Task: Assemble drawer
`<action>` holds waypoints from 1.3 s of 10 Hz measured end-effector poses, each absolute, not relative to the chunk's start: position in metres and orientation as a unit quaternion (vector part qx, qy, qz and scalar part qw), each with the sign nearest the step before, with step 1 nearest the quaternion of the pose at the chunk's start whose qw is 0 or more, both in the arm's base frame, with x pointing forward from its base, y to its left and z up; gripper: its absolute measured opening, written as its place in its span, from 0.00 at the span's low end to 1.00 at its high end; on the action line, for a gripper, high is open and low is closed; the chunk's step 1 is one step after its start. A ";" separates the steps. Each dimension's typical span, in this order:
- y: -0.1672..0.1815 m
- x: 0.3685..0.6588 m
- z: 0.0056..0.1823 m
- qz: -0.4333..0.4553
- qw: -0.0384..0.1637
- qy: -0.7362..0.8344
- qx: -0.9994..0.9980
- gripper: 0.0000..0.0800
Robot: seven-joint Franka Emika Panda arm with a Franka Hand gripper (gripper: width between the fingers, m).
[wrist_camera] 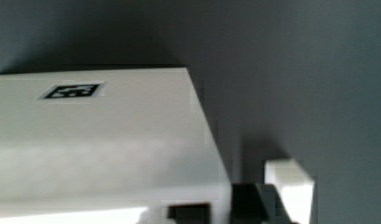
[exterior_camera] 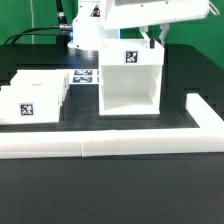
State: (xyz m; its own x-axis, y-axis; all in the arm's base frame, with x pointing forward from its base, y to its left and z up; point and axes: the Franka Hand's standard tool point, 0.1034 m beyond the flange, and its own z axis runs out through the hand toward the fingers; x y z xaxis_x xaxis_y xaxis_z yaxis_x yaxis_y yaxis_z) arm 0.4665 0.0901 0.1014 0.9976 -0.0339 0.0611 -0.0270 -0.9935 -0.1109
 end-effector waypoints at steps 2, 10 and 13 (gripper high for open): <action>0.085 0.507 0.102 -0.049 0.061 0.018 -0.997 0.06; 0.092 0.573 0.103 -0.140 0.063 -0.004 -0.988 0.06; 0.093 0.576 0.106 -0.144 0.075 0.070 -0.984 0.06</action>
Offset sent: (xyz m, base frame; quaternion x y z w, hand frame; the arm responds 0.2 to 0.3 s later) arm 0.0625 -0.0011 -0.0203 0.0077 0.0303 -0.0034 0.9995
